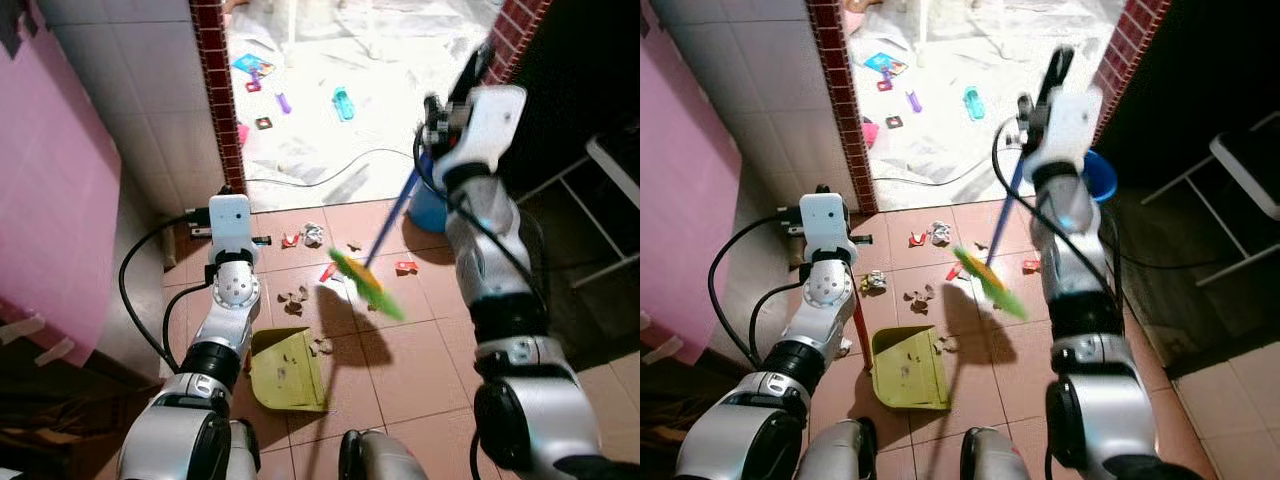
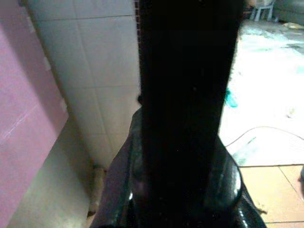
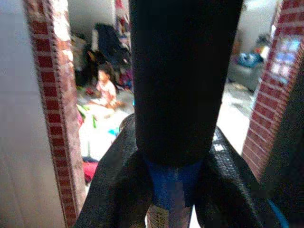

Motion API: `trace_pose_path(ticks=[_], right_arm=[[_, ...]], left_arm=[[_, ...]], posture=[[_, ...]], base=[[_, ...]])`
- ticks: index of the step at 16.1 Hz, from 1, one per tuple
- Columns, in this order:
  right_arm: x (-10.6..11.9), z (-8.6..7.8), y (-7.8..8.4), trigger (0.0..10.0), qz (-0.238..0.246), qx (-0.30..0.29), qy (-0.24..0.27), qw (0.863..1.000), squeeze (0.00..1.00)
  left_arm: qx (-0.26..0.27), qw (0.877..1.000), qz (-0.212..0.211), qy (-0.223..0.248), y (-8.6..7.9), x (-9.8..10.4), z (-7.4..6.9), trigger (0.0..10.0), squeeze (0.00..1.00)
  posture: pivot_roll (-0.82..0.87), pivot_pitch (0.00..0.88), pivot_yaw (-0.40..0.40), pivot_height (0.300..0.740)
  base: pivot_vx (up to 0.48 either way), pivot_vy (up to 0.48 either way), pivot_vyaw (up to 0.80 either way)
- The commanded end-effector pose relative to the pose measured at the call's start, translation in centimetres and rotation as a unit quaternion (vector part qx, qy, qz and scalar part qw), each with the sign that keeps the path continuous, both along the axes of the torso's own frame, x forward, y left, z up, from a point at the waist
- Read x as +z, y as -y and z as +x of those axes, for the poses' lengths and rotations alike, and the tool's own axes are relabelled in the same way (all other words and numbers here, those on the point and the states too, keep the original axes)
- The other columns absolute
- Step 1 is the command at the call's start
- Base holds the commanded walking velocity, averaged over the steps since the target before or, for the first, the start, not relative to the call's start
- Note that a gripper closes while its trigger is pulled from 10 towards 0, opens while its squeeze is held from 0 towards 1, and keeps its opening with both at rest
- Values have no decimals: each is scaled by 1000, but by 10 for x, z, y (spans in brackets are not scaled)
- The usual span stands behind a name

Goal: Sweep floor

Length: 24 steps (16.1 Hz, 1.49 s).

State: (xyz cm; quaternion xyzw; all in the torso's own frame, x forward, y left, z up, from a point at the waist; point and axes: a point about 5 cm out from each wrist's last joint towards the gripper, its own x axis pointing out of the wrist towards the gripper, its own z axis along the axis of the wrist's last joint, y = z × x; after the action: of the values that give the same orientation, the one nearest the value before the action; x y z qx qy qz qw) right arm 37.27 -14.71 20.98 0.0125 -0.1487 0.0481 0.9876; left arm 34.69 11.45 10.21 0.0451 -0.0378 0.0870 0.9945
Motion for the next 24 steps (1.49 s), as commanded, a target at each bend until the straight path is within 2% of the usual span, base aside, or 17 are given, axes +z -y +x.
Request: trace_pose_path(ticks=[1, 5, 9, 12, 16, 21, 24], right_arm=[[1, -2, -7, 10000, 9, 8, 11, 1000, 0], [-17, -8, -22, 10000, 21, 18, -12, 1000, 0], [-25, -10, -33, 10000, 22, 31, -27, 999, 0], [-23, -6, -34, 10000, 87, 41, -56, 994, 0], [-4, 1, -25, 10000, 93, 40, -32, 994, 0], [19, 8, -6, 10000, 67, 18, 7, 998, 0], [21, 9, -1, 10000, 43, 13, 15, 999, 0]], left_arm=[[-16, 999, 6, -33, 3, -14, -6, 10000, 0], [14, 998, -9, -61, 1, -22, -8, 10000, 0], [16, 998, -10, -66, 2, -23, -9, 10000, 0], [17, 997, -12, -69, 3, -23, -10, 10000, 0], [32, 997, -11, -66, 0, -23, -10, 10000, 0], [35, 997, -9, -63, -3, -20, -9, 10000, 0], [31, 998, -9, -63, -1, -20, -10, 10000, 0]], posture=[[-59, 96, -51, 740], [-58, 98, -50, 740], [-59, 100, -52, 740], [-60, 99, -54, 740], [-62, 100, -56, 740], [-63, 100, -52, 740], [-64, 99, -51, 740]], base=[[0, 0, 0], [0, 0, 0], [0, 0, 0], [0, 0, 0], [0, 0, 0], [0, 0, 0], [0, 0, 0]])
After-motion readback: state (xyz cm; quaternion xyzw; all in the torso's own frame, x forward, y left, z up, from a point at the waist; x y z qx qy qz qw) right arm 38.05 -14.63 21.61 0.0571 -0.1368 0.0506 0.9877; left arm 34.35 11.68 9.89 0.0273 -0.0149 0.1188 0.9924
